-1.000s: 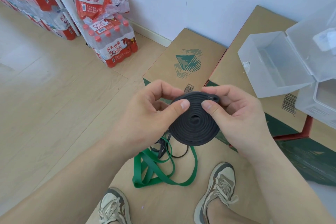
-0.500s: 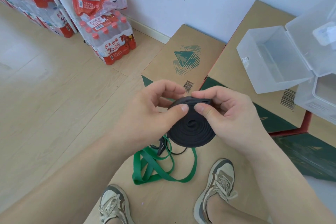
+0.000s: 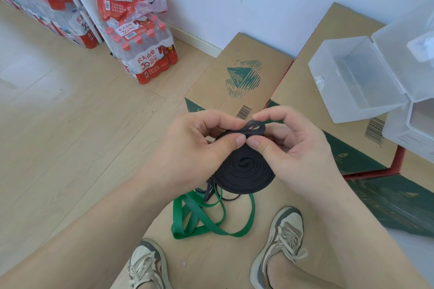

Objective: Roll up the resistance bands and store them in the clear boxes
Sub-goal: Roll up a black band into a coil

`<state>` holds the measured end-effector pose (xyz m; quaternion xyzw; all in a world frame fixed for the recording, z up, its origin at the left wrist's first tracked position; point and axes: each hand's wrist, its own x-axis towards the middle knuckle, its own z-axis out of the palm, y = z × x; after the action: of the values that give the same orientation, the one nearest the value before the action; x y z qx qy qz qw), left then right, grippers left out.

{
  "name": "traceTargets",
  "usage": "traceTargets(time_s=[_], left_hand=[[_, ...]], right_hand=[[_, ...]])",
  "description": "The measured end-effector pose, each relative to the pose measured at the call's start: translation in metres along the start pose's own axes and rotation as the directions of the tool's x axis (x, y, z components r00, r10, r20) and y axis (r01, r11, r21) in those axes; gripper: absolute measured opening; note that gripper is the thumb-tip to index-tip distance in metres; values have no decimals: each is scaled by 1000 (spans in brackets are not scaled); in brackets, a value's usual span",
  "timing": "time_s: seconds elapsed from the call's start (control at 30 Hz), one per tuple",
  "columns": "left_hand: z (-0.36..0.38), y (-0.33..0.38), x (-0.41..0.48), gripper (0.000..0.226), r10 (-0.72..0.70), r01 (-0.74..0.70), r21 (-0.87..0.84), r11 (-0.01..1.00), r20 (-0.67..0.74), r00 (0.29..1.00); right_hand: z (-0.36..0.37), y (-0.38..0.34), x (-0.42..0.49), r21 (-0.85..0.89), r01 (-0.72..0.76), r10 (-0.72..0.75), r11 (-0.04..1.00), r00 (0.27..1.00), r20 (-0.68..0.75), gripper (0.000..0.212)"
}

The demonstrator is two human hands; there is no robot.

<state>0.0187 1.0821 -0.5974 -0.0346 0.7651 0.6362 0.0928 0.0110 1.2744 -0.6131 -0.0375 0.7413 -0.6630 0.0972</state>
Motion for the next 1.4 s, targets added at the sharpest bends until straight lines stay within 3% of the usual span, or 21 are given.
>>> traceTargets(time_s=[0.27, 0.47, 0.53, 0.6, 0.67, 0.7, 0.8, 0.9, 1.13, 1.3, 1.4], left_hand=[[6, 0, 1, 35, 13, -43, 197, 980, 151, 988], [28, 5, 2, 34, 13, -20, 140, 990, 55, 998], [38, 9, 4, 34, 8, -8, 94, 996, 2, 1000], [46, 14, 7, 33, 17, -12, 95, 995, -59, 998], [55, 20, 11, 33, 50, -39, 94, 995, -116, 992], [61, 24, 14, 33, 66, -55, 83, 995, -137, 988], [80, 33, 19, 34, 92, -86, 50, 995, -151, 984], [95, 45, 25, 35, 112, -104, 73, 992, -122, 986], [98, 88, 56, 38, 236, -217, 170, 961, -96, 967], [120, 124, 81, 31, 312, -312, 274, 909, 47, 949], [141, 136, 95, 32, 331, -370, 337, 866, 168, 929]], right_hand=[[-13, 7, 6, 3, -64, 64, 998, 996, -67, 17], [-28, 2, 3, 16, -107, 108, 994, 989, -105, 20], [-40, -1, 2, -85, -45, 23, 995, 970, -243, 15], [-56, -2, 1, -257, 6, -118, 966, 897, -425, 15], [-72, 1, 0, -412, 4, -224, 911, 843, -489, 25], [-79, 6, 1, -457, -23, -221, 889, 853, -473, 36], [-91, 18, 4, -471, -133, -60, 872, 926, -373, 60], [-102, 21, 3, -484, -147, -60, 863, 921, -386, 59], [-136, 16, -15, -572, -273, -78, 774, 855, -513, 27], [-151, 14, -25, -579, -314, -78, 753, 830, -552, 36], [-159, 20, -31, -582, -265, -122, 769, 833, -540, 37]])
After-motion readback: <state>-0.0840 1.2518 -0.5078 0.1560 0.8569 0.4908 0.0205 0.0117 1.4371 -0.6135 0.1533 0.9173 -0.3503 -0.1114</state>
